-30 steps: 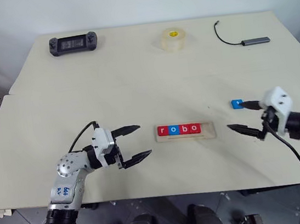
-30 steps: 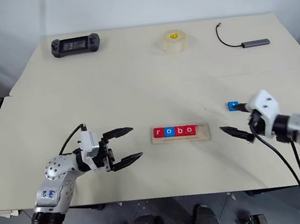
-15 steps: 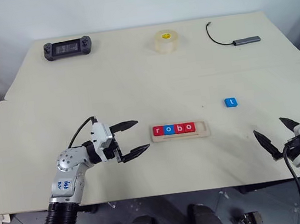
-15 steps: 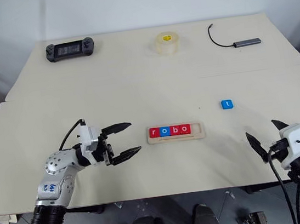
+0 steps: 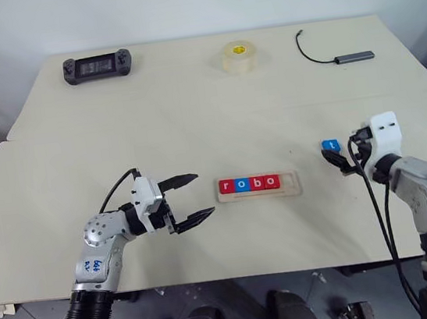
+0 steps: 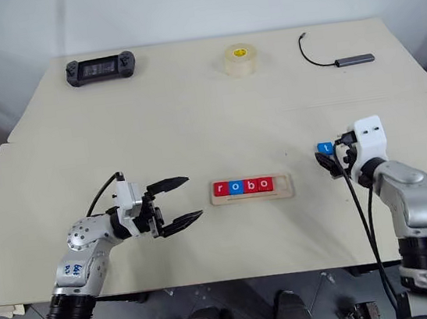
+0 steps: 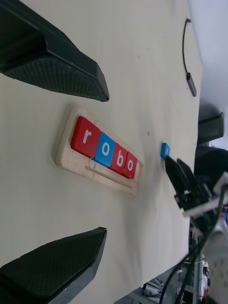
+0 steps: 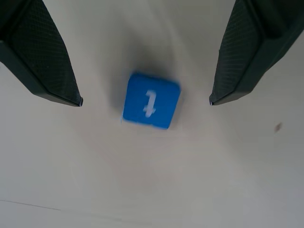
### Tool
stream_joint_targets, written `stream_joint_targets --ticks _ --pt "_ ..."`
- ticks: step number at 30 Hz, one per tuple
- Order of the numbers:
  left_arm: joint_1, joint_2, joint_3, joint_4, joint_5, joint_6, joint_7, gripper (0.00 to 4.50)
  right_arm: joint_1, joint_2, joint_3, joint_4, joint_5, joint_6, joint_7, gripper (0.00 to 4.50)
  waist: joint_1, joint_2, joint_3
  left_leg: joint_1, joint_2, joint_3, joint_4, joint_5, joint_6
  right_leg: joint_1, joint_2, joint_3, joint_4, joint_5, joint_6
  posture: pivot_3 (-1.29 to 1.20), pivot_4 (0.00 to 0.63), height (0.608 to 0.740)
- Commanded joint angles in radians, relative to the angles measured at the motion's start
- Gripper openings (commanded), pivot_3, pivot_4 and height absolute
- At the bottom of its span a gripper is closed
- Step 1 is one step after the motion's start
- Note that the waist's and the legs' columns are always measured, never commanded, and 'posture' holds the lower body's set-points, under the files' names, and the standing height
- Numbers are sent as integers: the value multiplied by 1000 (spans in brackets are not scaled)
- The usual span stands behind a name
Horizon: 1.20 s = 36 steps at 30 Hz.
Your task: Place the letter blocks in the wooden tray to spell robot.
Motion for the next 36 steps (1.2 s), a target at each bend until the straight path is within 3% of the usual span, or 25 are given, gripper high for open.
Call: stream_joint_targets --ticks 1,4,10,12,24,31,32,36 --pt "19 1 11 -53 -3 -6 13 4500 -31 37 15 34 -5 30 -50 4479 -1 0 0 0 0 0 0 0 0 0 0 0 0 0 0 0 150 740" --pt "25 3 12 -60 -4 -6 18 4500 -53 72 2 49 -4 55 -102 3874 -2 0 0 0 0 0 0 0 0 0 0 0 0 0 0 0 150 740" --pt "21 5 11 -56 -6 -7 16 4500 -52 93 -1 -18 -12 117 -172 1839 -1 0 0 1 0 0 0 0 0 0 0 0 1 0 0 0 150 740" --pt "15 2 7 -49 -6 -7 12 4500 -51 93 -9 -63 -4 144 -186 1465 0 0 0 0 0 0 0 0 0 0 0 0 1 0 0 0 150 740" --pt "-38 -5 -16 31 -10 -3 -71 4500 217 138 -51 -693 66 514 -255 1466 2 0 0 -1 0 0 -1 0 0 -2 0 0 0 0 0 0 150 740" --pt "-75 -13 -23 65 -6 -6 -103 4500 307 257 -10 -749 49 486 -308 1466 0 0 0 0 -1 1 -1 0 0 -2 0 2 1 0 0 0 150 740" --pt "-78 -13 -22 66 -5 -5 -104 4500 306 266 -9 -741 48 473 -311 2225 -1 0 0 0 -1 1 -1 0 0 -2 1 2 1 0 0 0 150 740" --pt "-80 -5 -10 64 -4 -5 -101 4500 297 220 -17 -717 50 421 -266 3527 -1 0 0 -1 -1 1 -1 0 0 -3 1 2 2 0 0 0 150 740"
